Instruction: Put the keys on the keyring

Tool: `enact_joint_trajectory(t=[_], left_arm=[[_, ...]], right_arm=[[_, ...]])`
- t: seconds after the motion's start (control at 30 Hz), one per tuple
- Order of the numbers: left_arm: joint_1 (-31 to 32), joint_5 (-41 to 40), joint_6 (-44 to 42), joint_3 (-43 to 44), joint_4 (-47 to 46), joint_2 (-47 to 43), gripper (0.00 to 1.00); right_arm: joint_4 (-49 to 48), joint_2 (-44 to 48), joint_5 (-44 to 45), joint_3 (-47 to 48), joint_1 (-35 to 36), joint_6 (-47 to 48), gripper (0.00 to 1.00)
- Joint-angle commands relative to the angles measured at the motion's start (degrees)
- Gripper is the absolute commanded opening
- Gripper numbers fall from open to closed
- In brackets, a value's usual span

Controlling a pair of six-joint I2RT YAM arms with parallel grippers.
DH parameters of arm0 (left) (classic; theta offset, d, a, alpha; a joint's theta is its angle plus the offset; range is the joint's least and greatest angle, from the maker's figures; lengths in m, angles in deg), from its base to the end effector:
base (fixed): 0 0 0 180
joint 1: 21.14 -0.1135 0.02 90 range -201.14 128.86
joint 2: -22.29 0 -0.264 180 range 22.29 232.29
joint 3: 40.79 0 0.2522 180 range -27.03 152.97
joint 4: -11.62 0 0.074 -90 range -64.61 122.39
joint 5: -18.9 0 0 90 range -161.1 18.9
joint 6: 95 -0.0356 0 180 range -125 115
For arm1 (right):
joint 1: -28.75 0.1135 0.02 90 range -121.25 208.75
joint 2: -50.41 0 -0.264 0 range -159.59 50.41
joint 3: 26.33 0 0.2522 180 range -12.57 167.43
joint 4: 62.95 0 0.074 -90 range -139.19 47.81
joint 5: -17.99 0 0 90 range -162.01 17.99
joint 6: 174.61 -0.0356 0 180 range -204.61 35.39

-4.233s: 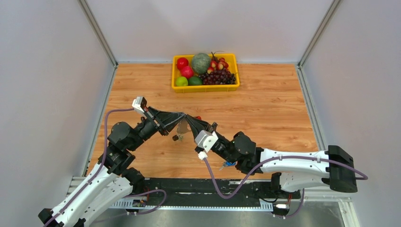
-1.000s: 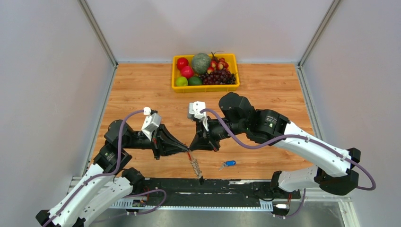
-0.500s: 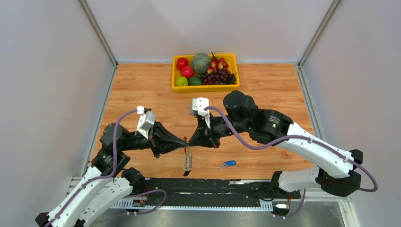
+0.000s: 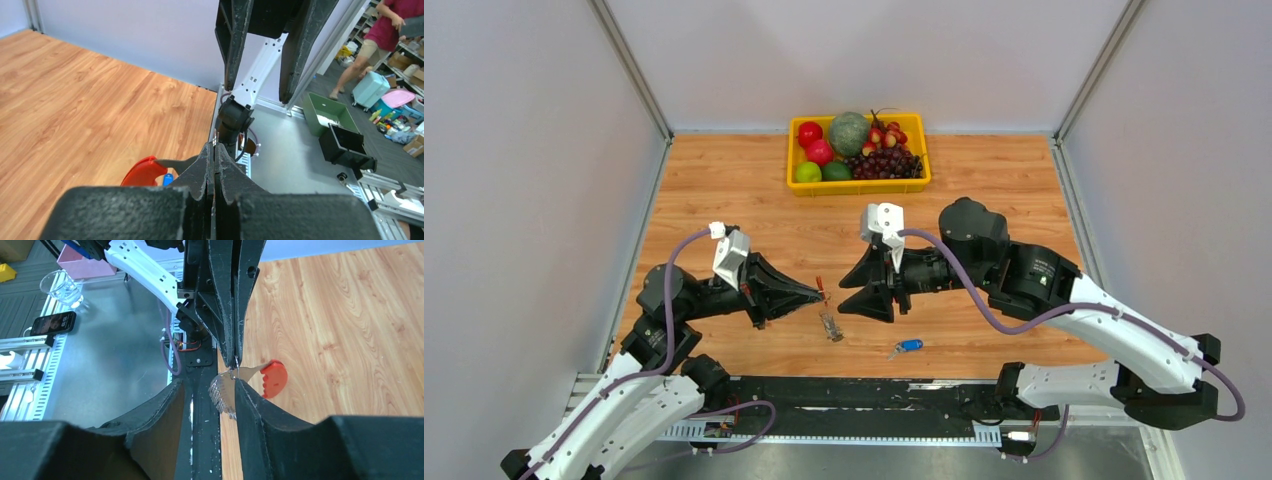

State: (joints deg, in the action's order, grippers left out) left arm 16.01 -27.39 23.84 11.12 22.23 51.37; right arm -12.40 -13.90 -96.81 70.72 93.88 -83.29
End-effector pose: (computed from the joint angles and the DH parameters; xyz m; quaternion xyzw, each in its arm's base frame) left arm 0.0801 -0.0916 0.3608 0.3312 0.5602 -0.5894 0.4786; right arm 0.0785 0.2049 0.4553 -0.5382 0.5909 0.4514 0.3968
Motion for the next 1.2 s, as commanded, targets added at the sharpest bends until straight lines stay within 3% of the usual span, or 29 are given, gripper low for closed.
enact_joint_trajectory(t=[0.0, 0.9, 1.07, 1.17], left_arm=[[0.04, -0.36, 2.19, 0.32, -6.13, -0.88, 0.0], [0.04, 0.4, 8.47, -2.43, -13.07, -3.76, 0.0], [0.03, 0.22, 8.44, -2.66, -13.02, -4.05, 0.0], [0.03, -0.26, 8.41, -2.72, -12.93, -4.18, 0.0]], right_arm=[[-4.22, 0.89, 2.75, -2.22, 0.18, -0.98, 0.45], [-12.51, -2.05, -3.09, -3.78, 0.35, 0.59, 0.45], [-12.71, -2.43, -3.48, -3.5, 0.37, 0.79, 0.35], [-12.57, -2.65, -3.83, -3.59, 0.39, 0.89, 0.17]])
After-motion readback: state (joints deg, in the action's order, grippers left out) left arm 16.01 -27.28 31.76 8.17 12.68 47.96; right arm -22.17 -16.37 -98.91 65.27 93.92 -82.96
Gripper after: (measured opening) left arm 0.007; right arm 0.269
